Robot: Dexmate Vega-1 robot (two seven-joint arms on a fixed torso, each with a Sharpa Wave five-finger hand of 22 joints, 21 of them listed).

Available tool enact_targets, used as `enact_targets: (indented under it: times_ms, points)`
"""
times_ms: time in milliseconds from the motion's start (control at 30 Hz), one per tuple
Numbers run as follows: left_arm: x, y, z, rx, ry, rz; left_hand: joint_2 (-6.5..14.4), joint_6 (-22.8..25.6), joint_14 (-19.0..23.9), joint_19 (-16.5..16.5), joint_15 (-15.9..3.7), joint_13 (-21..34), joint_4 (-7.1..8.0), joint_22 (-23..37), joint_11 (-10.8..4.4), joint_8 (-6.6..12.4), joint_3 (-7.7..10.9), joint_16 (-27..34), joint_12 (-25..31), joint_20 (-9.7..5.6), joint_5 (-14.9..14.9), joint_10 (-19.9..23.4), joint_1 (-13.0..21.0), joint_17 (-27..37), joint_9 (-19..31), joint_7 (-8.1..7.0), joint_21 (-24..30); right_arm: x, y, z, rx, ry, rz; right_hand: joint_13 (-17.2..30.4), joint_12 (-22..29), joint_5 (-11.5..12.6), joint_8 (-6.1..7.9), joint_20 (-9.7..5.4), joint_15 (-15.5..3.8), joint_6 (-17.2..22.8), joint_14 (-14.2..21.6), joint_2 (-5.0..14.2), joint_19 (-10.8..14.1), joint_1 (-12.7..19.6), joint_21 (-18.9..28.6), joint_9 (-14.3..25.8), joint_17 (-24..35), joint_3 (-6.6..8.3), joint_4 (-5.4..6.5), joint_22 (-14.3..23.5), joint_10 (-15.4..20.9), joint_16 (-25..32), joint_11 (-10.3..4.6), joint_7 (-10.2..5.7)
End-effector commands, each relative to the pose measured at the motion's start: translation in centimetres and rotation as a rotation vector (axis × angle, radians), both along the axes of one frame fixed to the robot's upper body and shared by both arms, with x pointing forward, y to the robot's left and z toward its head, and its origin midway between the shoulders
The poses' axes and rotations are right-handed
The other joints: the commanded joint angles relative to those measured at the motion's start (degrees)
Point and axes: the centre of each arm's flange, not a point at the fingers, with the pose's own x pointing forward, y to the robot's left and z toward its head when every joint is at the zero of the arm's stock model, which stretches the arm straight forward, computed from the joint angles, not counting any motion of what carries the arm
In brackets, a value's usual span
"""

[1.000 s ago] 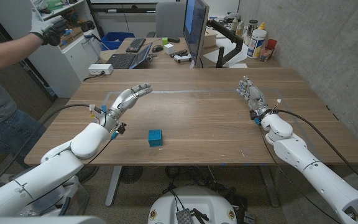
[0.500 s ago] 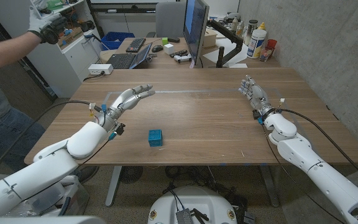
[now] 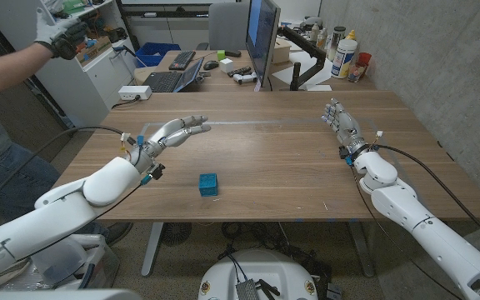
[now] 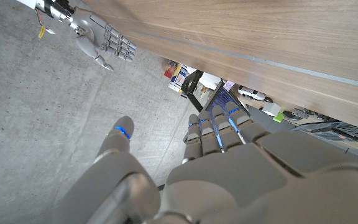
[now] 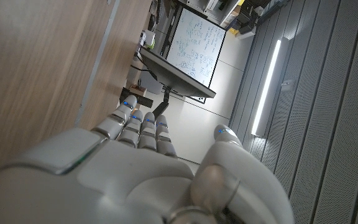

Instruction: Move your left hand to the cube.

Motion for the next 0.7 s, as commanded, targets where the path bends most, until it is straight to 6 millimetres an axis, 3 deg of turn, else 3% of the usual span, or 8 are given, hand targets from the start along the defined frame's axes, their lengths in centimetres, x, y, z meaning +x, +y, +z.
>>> enact_targets:
  times_ms: [33, 433, 700]
  points:
    - [-0.9, -0.7, 0.2, 0.118, -0.025, 0.039, -0.12, -0.77, -0.3, -0.21, -0.01, 0.17, -0.13, 0.31, -0.2, -0.03, 0.66, 0.07, 0.15, 1.08, -0.14, -0.58, 1.44, 0.16, 0.34, -0.1, -0.03, -0.4, 0.6, -0.2, 0.01, -0.014, -0.001, 0.23, -0.16, 0.31, 0.13, 0.0, -0.23, 0.41, 0.52, 0.52, -0.01, 0.36, -0.12, 0.22, 0.25, -0.33, -0.12, 0.11, 0.08, 0.1, 0.24, -0.08]
    - [-2.8, -1.3, -0.9, 0.229, -0.133, 0.119, -0.95, -1.37, -0.34, -0.17, 0.86, 0.28, -0.56, 0.28, -0.09, -0.04, 1.02, 0.18, 0.34, 2.45, -0.01, -0.67, 3.49, 0.19, 0.4, -0.69, 0.02, -0.9, 1.5, -0.4, 0.012, -0.024, 0.003, 0.23, -0.17, 0.35, 0.14, 0.24, -0.22, 0.47, 0.61, 0.57, -0.09, 0.3, -0.15, 0.22, 0.25, -0.52, -0.19, 0.11, 0.1, 0.11, 0.34, -0.32]
    - [-3.8, -1.3, -1.7, 0.273, -0.185, 0.162, -1.94, -1.3, 0.05, -0.08, 2.02, 0.5, -0.66, 0.34, -0.53, 0.22, 1.33, 0.42, 0.5, 4.9, 0.27, -0.91, 5.69, 0.29, 0.48, -2.1, 0.12, -1.3, 1.8, -0.4, 0.013, -0.027, -0.002, 0.23, -0.19, 0.4, 0.12, 0.45, -0.22, 0.44, 0.68, 0.64, -0.17, 0.3, -0.18, 0.22, 0.25, -0.61, -0.25, 0.11, 0.07, 0.11, 0.3, -0.43]
